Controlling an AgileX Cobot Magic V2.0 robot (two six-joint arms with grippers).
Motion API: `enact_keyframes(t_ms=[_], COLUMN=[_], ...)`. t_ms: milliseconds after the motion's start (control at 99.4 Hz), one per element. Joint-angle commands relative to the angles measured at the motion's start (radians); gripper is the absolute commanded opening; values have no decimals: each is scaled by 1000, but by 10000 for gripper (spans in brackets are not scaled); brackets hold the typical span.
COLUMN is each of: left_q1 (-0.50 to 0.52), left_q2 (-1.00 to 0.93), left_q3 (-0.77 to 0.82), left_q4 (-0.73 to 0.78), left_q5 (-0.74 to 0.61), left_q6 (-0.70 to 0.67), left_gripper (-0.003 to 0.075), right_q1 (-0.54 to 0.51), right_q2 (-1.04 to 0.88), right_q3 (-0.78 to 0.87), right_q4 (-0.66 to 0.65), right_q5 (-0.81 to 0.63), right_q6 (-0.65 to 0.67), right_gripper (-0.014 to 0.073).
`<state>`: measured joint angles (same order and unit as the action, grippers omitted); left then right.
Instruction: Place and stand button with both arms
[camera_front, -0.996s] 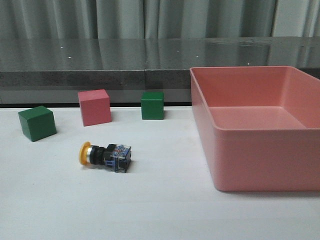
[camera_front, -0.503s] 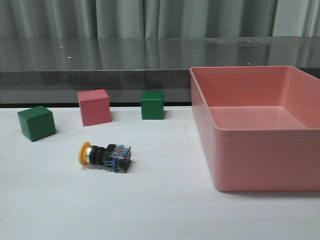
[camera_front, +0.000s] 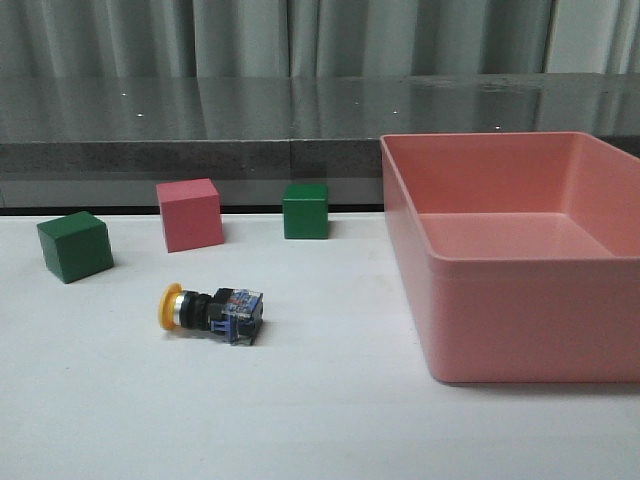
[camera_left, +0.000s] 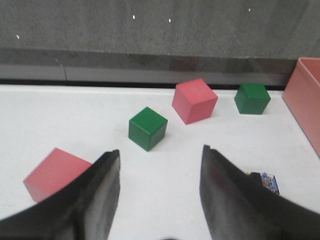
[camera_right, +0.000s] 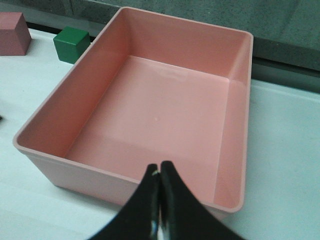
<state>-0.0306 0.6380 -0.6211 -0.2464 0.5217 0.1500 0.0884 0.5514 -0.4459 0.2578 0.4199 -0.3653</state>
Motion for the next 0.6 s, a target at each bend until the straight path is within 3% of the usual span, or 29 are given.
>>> enact_keyframes(t_ms=[0,191,332,453,594], left_q1=[2,2,2,2,2], left_q2=[113,408,606,739,860], left_q3=[-77,-225,-339,-405,-426], left_q4=[-43,-78,-223,-454,-753], left_q5=[5,246,287,304,384], left_q6=[15,221,433,775,1306], left_gripper=[366,366,366,369,375], right_q1=[-5,-5,-5,-5,-5], right_q2=[-2,-2,-2,-2,-2], right_q3=[-27,-27,-27,-27,-27], right_q4=[30,35,43,44,44], right_q5=[-76,-76,-74,-73,-71], right_q6=[-2,-2,-2,-2,-2], right_gripper=[-61,-61,-61,-61,-61])
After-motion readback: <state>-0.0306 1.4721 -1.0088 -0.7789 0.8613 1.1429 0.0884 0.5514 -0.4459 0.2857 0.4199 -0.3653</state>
